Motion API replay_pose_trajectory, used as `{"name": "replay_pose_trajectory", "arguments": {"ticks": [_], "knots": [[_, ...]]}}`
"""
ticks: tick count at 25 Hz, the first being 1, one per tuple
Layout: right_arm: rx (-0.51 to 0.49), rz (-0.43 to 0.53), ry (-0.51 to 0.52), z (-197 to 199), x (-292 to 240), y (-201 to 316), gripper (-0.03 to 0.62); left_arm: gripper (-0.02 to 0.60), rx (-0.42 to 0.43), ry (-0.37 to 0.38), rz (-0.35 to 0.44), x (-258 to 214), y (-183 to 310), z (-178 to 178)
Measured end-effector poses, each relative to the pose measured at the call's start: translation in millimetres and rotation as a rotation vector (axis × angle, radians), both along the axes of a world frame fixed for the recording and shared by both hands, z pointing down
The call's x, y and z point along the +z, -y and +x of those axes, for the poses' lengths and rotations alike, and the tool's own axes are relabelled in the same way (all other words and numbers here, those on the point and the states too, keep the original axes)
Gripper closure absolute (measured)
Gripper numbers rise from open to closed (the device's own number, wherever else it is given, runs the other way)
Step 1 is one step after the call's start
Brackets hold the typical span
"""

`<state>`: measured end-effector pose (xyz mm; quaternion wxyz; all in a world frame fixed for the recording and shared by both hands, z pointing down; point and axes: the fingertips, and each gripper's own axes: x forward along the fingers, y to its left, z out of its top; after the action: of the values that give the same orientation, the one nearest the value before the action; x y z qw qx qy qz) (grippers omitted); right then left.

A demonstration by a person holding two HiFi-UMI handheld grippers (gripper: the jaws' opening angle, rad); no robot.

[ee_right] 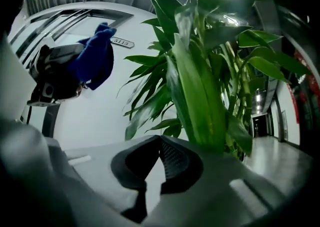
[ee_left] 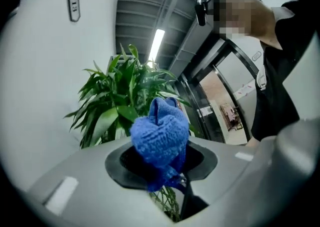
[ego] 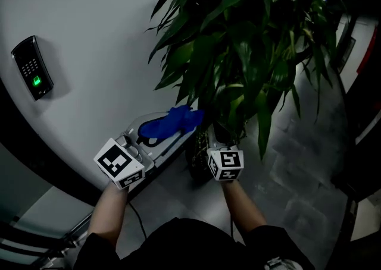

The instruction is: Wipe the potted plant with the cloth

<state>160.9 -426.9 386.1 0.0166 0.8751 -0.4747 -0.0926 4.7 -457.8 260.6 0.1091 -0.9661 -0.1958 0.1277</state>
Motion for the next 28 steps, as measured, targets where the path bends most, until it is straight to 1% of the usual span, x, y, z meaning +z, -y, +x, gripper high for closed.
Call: {"name": "replay_pose_trajectory", "arguments": {"ticks": [3, 5, 8, 12, 14, 16, 18, 21, 23, 25, 28], "knots": [[-0.025, 0.029, -0.034, 4, -21, 9, 0.591, 0.43, 0.028, -0.082, 0.085, -44, -7, 3], [-0.057, 0.05, -0.064, 1, -34, 14, 0.591, 0.43, 0.04, -0.115, 0.129, -68, -15, 2], [-0.119, 0.111, -0.09, -4, -49, 19, 0.591, 0.43, 0.004, -0.098, 0.193, -90, -20, 17], [-0.218, 0.244, -0.052, -6, -67, 28, 0.591, 0.43, -0.079, -0.114, 0.317, -104, -10, 69], [-0.24, 0.269, -0.046, -9, -74, 27, 0.591, 0.43, -0.098, -0.071, 0.335, -94, -2, 94], [-0.253, 0.27, -0.062, -11, -79, 25, 0.591, 0.43, -0.096, -0.022, 0.326, -82, 3, 112], [-0.261, 0.261, -0.082, -13, -82, 24, 0.591, 0.43, -0.092, 0.018, 0.337, -71, 2, 124], [-0.268, 0.254, -0.102, -13, -84, 21, 0.591, 0.43, -0.089, 0.075, 0.385, -50, -6, 138], [-0.273, 0.258, -0.107, -13, -85, 18, 0.591, 0.43, -0.077, 0.103, 0.399, -37, -13, 143], [-0.276, 0.265, -0.107, -12, -86, 16, 0.591, 0.43, -0.054, 0.12, 0.385, -28, -18, 144], [-0.278, 0.278, -0.103, -11, -88, 13, 0.591, 0.43, -0.023, 0.133, 0.331, -21, -22, 143]]}}
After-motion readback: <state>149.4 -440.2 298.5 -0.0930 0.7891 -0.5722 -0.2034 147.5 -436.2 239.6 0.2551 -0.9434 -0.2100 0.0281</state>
